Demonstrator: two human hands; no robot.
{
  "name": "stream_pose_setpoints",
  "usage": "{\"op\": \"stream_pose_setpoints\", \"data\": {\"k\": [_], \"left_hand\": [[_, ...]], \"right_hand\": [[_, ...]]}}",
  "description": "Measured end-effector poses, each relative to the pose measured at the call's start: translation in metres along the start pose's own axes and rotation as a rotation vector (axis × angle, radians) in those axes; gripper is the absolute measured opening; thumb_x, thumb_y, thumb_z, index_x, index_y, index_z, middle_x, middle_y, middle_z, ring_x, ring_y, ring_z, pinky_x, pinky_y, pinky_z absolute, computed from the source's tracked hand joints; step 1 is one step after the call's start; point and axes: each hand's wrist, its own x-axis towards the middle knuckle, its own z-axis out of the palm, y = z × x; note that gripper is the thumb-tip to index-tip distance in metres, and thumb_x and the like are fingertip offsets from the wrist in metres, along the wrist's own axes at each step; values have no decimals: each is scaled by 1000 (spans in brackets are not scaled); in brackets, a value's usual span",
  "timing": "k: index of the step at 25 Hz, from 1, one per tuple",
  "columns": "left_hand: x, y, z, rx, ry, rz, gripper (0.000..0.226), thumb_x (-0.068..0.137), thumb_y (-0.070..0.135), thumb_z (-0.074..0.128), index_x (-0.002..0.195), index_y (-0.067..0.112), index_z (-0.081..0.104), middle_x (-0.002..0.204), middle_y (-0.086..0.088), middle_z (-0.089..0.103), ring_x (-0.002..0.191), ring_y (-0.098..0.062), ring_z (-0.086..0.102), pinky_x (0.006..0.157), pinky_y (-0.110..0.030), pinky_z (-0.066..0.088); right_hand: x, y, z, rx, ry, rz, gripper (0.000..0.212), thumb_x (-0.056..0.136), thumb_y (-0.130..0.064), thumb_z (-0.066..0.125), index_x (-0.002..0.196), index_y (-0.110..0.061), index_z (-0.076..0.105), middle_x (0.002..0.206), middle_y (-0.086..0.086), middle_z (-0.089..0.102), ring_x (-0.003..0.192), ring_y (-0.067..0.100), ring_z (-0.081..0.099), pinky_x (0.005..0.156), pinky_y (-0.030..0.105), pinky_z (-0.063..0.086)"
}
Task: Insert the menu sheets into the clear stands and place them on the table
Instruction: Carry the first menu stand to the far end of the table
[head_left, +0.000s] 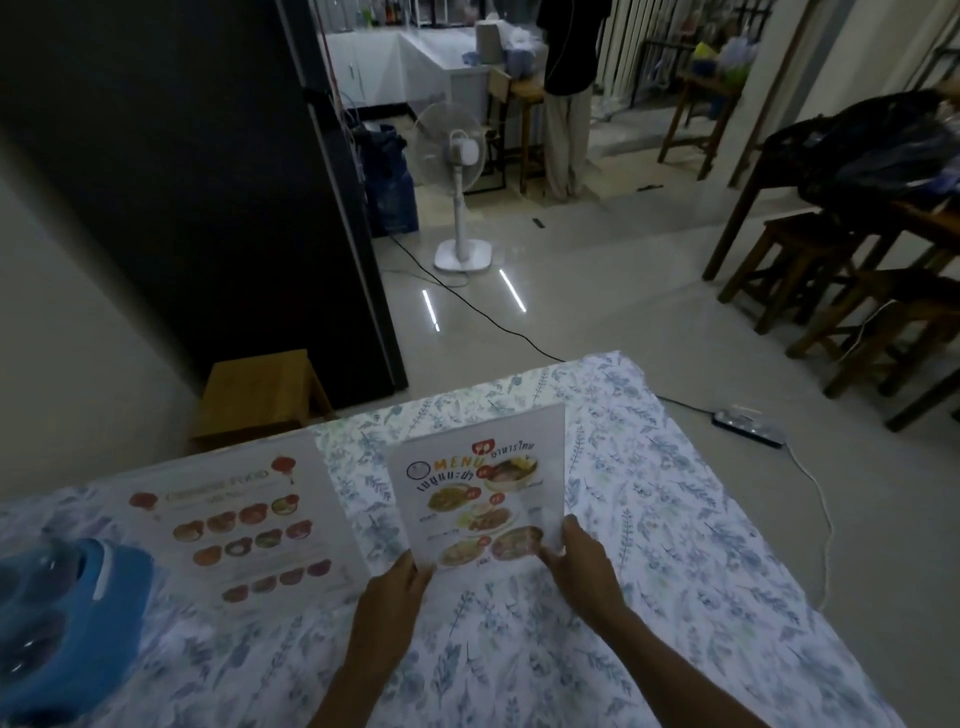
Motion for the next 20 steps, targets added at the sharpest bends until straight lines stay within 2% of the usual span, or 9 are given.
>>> {"op": "stream_pose_setpoints", "data": {"k": [3,7,9,11,14,16,18,20], "left_hand": [[9,0,1,-10,25,-5,21,95,39,59,104,20,65,88,7,72,72,-6,66,61,-26,53],[34,5,9,16,47,44,27,92,36,66,109,15,68,86,1,75,74,-12,69,68,-34,58],[49,16,19,22,62,39,29,90,36,67,109,14,68,82,1,74,72,-12,69,68,-38,59],[67,33,33,26,70,65,31,90,38,67,112,16,68,79,4,73,69,-8,68,65,-35,59],[103,81,57,-1,84,130,31,89,37,68,112,17,69,83,5,75,69,-1,67,60,-19,54],[136,122,74,-55,109,174,34,91,38,66,118,19,69,94,2,76,78,-7,69,66,-24,56],[172,161,89,-77,121,223,34,92,40,64,120,22,67,98,6,74,82,-11,69,70,-30,57],[207,193,98,-85,138,246,20,92,40,64,103,24,68,89,9,70,76,-11,66,64,-28,52]], "right_hand": [[4,3,2,30,12,-37,31,88,-58,60,104,-33,49,101,-15,65,90,5,65,71,23,53],[26,19,-2,26,1,-73,42,86,-71,48,109,-36,51,106,-19,67,95,3,66,79,32,58],[45,24,-13,21,-7,-84,41,87,-70,46,111,-37,50,108,-19,65,97,4,65,80,32,57],[67,31,-32,21,-1,-90,44,89,-69,45,114,-34,51,108,-17,65,97,6,65,78,29,55],[117,46,-72,3,20,-66,46,91,-63,47,118,-26,52,113,-7,66,102,14,65,78,28,51],[161,52,-108,-45,54,-55,43,94,-56,50,119,-22,51,115,-1,66,104,20,65,74,31,48],[205,54,-143,-71,114,-77,43,93,-54,53,120,-20,51,117,2,67,104,24,67,72,32,49],[246,51,-172,-88,138,-107,45,92,-53,55,119,-19,49,115,5,69,96,26,69,72,34,54]]}}
